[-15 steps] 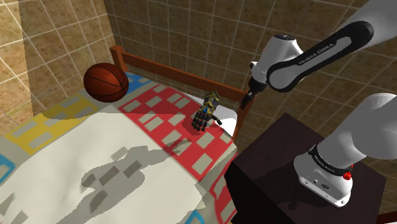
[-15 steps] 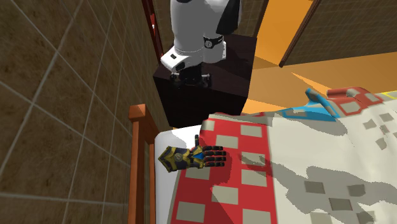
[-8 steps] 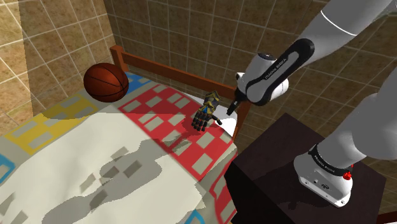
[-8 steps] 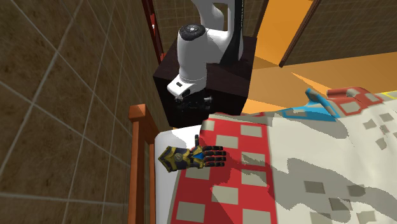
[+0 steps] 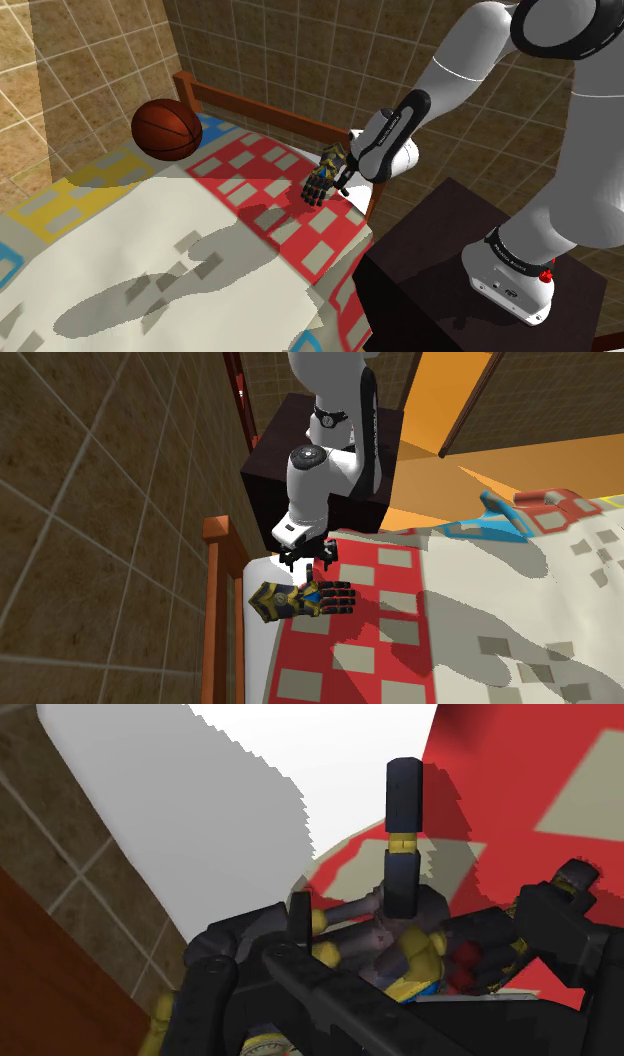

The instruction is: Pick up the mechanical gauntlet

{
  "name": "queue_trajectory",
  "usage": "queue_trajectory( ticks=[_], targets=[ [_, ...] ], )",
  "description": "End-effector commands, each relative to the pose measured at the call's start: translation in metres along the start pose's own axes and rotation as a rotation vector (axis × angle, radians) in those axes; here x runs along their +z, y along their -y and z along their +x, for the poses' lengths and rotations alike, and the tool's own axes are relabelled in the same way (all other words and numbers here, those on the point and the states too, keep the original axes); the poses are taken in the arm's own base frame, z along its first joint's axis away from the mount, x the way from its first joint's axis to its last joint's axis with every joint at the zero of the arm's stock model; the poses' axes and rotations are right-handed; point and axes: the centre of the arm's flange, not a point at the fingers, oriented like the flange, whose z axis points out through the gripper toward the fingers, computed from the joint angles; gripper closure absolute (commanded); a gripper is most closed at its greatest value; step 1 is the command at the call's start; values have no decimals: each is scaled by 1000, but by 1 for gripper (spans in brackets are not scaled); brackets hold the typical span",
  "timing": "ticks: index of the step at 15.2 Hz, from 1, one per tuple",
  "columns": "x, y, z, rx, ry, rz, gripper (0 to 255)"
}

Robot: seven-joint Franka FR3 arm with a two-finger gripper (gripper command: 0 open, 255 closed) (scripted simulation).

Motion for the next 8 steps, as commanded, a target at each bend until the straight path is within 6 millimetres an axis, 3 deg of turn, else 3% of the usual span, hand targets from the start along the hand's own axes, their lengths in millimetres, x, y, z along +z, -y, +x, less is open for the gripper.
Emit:
queue_trajectory(
  ticks=[1,8],
  targets=[
    [13,2,-2,-4,-7,0,0],
    [41,3,-10,-4,-7,0,0]
  ],
)
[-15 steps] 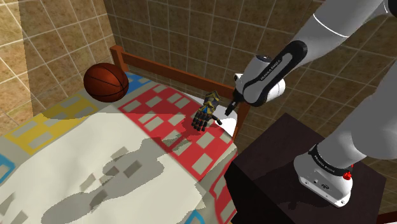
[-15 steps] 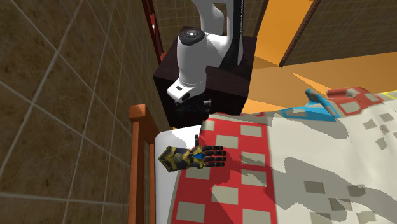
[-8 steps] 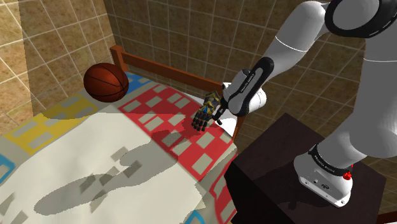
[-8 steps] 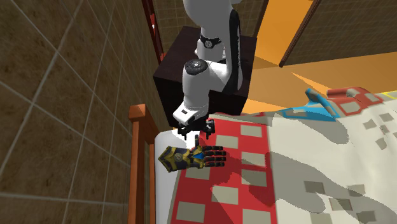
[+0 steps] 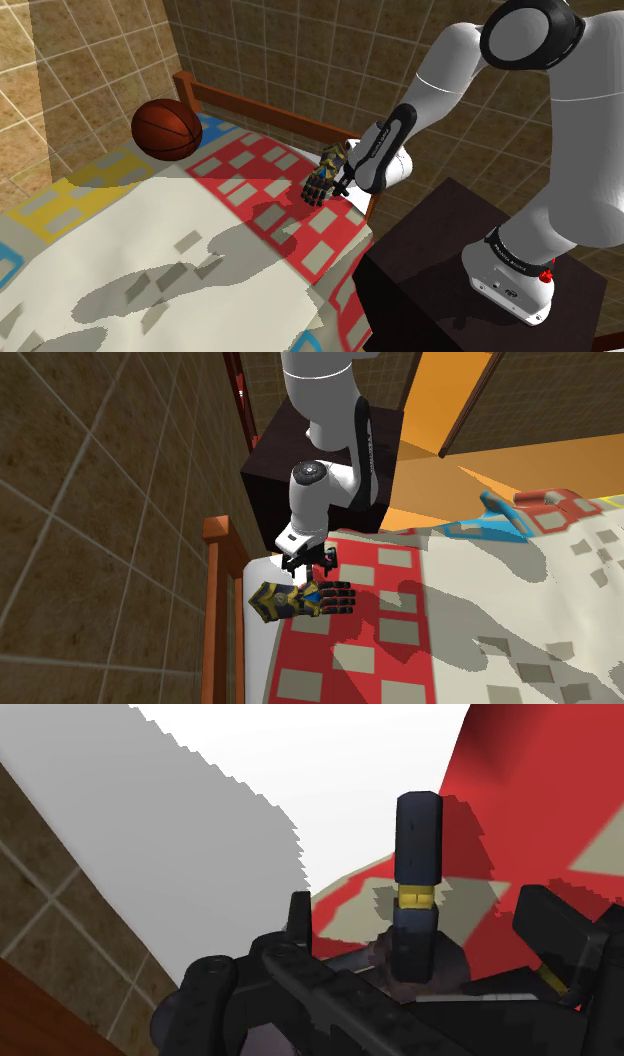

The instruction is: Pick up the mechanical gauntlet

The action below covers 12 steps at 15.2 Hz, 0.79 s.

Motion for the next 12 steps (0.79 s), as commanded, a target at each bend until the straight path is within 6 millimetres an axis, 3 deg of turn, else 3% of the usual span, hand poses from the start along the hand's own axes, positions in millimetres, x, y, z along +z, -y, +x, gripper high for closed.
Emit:
queue_trajectory(
  ticks=[1,10,12],
  targets=[
    [2,0,0,0,0,0,255],
    [2,0,0,0,0,0,255],
    [-8,0,3,0,0,0,255]
  ],
)
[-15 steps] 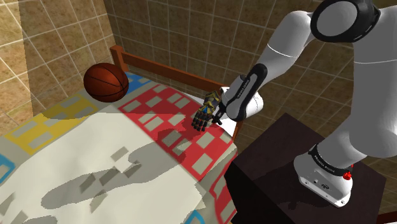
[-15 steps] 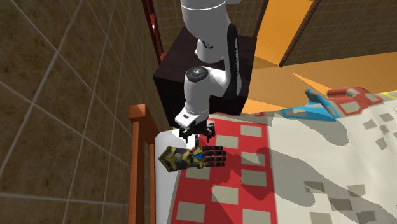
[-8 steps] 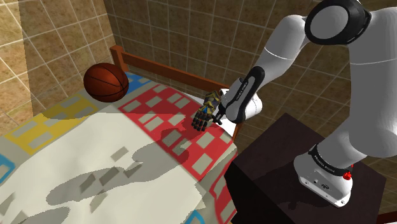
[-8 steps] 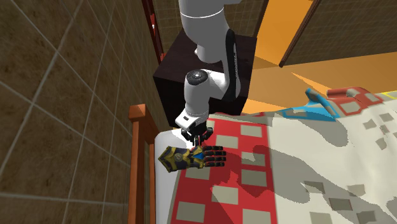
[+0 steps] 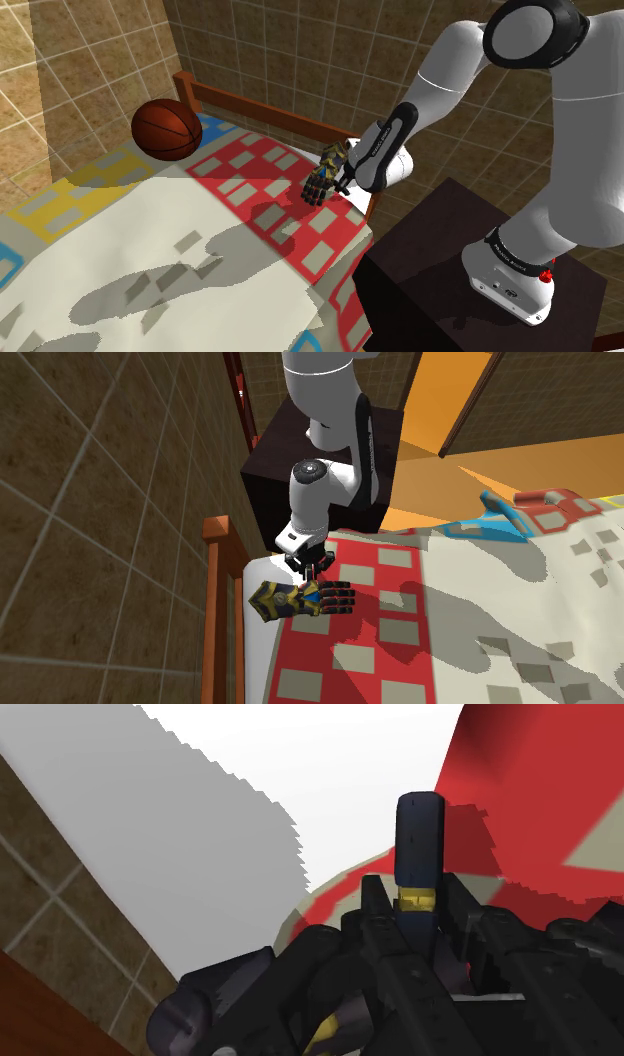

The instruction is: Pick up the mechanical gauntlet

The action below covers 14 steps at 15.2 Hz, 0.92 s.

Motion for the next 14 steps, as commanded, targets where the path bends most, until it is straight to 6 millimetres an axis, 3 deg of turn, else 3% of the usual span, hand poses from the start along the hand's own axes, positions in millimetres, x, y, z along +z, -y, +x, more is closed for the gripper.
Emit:
queue_trajectory(
  ticks=[1,14],
  targets=[
    [-9,-1,3,0,-1,0,255],
    [-71,-2,20,0,-1,0,255]
  ],
)
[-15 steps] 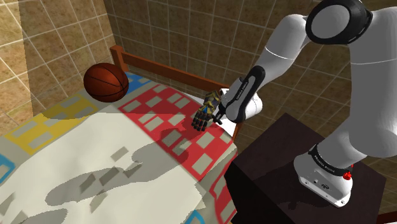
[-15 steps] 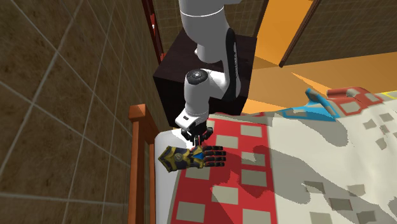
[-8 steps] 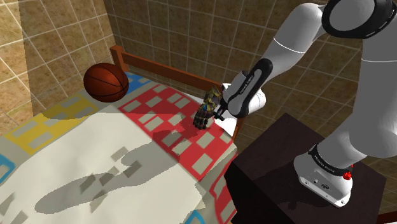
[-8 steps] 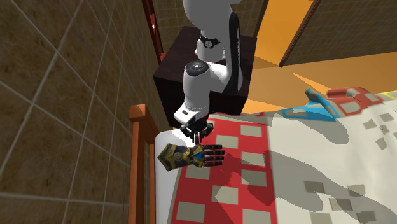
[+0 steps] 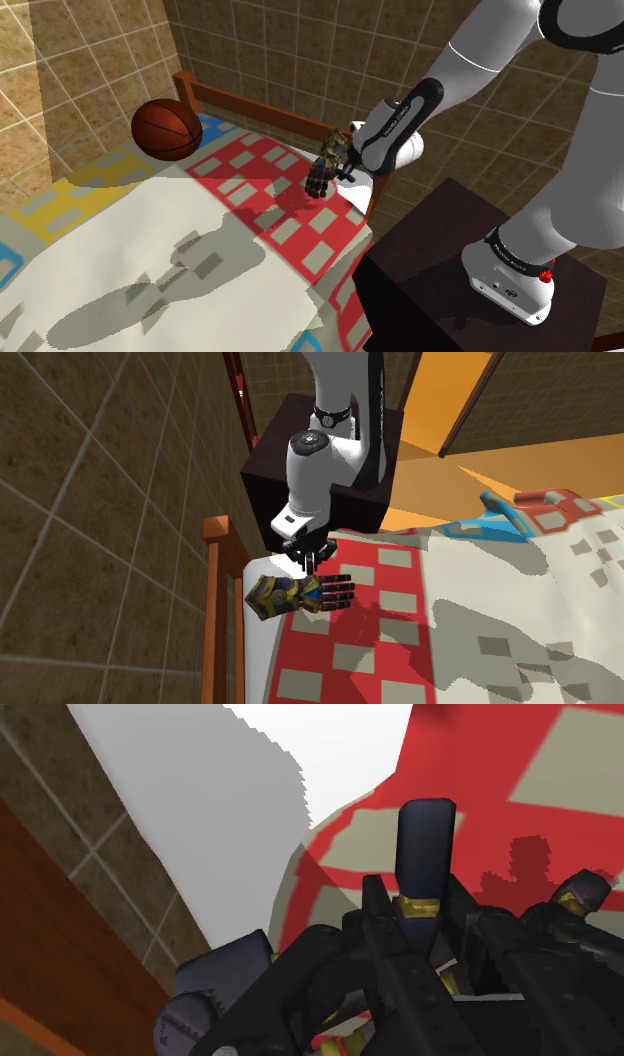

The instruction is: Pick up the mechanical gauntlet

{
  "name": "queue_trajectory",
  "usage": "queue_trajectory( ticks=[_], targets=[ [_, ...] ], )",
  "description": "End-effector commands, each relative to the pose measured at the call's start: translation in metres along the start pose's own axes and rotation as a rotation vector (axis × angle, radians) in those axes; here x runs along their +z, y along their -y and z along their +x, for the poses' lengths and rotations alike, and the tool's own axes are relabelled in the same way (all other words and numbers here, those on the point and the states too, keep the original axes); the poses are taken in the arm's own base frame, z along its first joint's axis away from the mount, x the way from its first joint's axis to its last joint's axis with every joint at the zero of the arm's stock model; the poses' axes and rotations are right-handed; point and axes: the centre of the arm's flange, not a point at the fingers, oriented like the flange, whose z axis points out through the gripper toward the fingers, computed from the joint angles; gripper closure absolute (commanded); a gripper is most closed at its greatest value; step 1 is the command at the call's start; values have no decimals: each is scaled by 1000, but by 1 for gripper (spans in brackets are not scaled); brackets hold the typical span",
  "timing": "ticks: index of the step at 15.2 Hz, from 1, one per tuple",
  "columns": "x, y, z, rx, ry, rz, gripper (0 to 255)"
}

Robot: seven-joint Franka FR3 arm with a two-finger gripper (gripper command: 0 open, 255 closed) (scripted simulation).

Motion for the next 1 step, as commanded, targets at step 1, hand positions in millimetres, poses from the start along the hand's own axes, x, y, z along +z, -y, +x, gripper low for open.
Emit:
queue_trajectory(
  ticks=[1],
  targets=[
    [-4,0,1,0,-1,0,255]
  ],
)
